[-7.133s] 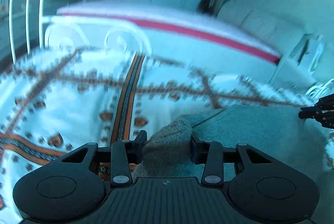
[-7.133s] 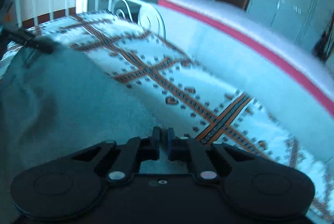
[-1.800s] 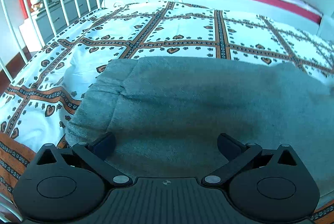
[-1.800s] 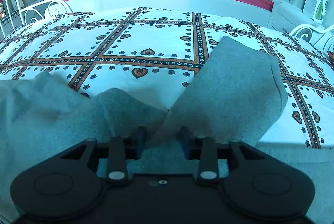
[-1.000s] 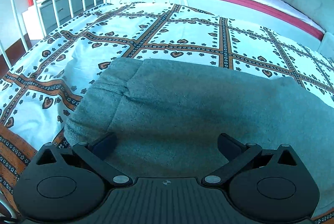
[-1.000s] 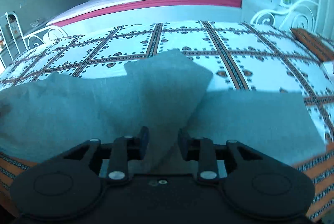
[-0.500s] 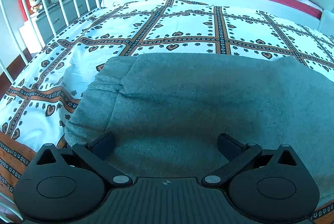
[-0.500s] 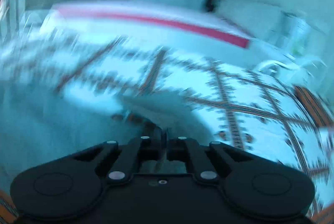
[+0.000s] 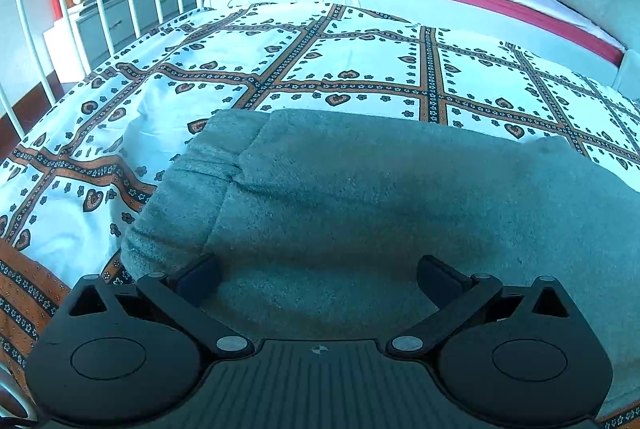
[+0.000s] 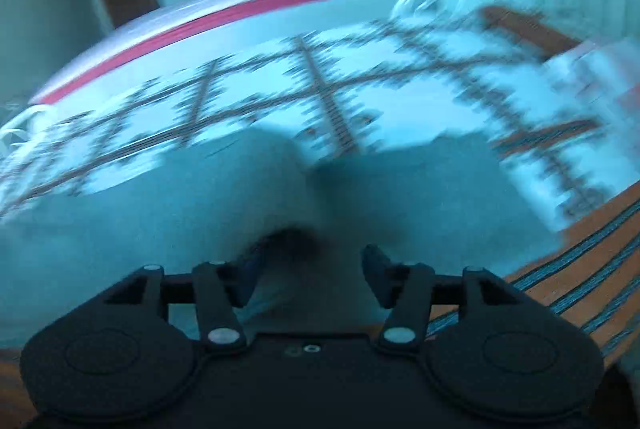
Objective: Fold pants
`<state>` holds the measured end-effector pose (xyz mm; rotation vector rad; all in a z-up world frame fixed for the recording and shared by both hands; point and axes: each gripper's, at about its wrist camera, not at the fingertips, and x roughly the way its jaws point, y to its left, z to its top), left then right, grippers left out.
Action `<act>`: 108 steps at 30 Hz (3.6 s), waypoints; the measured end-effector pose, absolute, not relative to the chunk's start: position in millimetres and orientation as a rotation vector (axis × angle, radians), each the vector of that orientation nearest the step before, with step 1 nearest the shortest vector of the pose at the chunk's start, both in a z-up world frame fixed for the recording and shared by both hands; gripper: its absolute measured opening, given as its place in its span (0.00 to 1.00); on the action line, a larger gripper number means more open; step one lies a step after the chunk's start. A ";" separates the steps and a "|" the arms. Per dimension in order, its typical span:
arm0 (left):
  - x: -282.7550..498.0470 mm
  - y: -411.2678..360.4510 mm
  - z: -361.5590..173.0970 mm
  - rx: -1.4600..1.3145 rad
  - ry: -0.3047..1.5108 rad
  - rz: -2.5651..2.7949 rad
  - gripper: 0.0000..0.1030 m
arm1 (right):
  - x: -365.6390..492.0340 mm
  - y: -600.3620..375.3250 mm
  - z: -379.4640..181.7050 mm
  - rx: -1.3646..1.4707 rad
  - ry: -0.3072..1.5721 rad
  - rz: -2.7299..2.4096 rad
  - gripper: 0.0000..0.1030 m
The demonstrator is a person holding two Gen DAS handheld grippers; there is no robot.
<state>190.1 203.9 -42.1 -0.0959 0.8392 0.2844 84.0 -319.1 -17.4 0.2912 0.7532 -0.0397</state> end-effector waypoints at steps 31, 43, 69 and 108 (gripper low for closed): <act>177.2 217.9 -29.1 -0.160 0.765 0.264 1.00 | 31.4 -440.5 -34.7 1.029 0.370 -0.224 0.23; 179.5 216.0 -32.5 -0.136 0.777 0.266 1.00 | 76.6 -448.3 -65.1 0.876 0.666 -0.287 0.28; 181.6 212.4 -35.4 -0.121 0.794 0.250 1.00 | 28.9 -454.5 -31.7 0.823 0.567 -0.223 0.00; 186.1 203.2 -39.9 -0.079 0.828 0.244 1.00 | 51.7 -482.7 -77.1 0.828 0.738 -0.426 0.06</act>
